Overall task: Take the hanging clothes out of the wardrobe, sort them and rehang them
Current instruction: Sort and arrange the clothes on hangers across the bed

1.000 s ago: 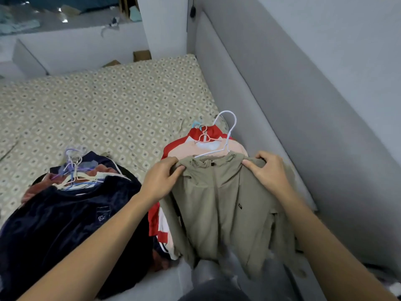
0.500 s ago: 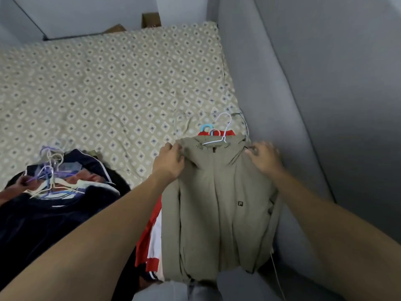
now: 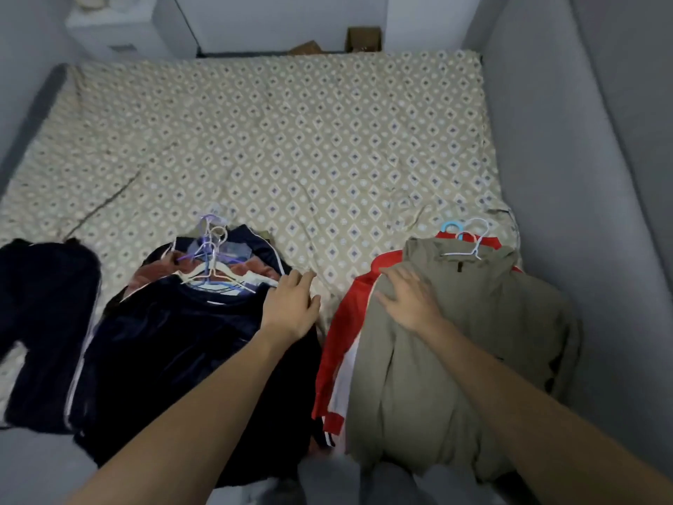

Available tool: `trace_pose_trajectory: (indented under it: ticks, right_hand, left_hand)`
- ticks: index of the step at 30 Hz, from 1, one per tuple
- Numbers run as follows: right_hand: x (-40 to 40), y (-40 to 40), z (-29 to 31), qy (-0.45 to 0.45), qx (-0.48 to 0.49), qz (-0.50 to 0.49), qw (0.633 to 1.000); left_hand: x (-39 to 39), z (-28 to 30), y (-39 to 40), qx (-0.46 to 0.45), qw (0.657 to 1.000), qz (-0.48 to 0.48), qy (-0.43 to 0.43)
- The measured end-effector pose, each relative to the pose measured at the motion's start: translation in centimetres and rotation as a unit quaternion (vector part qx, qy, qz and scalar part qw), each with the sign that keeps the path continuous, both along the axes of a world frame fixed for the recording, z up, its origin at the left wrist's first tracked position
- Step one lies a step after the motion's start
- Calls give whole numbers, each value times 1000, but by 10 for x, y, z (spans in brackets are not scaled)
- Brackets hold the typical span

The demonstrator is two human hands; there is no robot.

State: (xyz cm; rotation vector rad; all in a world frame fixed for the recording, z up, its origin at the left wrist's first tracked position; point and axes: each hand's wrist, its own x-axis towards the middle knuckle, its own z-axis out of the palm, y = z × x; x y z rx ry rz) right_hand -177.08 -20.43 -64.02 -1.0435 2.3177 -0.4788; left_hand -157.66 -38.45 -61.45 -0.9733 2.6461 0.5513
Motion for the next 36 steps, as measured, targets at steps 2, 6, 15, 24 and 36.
trace_pose_trajectory:
  ticks: [2,6,15,24,36]
  right_hand:
    - [47,-35,-2,-15,1,18,1000]
    - [128,-100,-17,-42,26,55,997]
    - [211,-216,-92,-90,129,16,987]
    - [202,-248,-145,-86,216,-2,973]
    - [223,-251,-149,-37,201,11,979]
  left_hand:
    - [50,-5,-33,-3,1000,29,-4]
    - [147,-26,-104,-4,997,54,-52]
    - [280,-87,-274,23,989,115,-93]
    - [294,-151,-356,64,987,103,-104]
    - [307,-156,-351,27,999,38,-15]
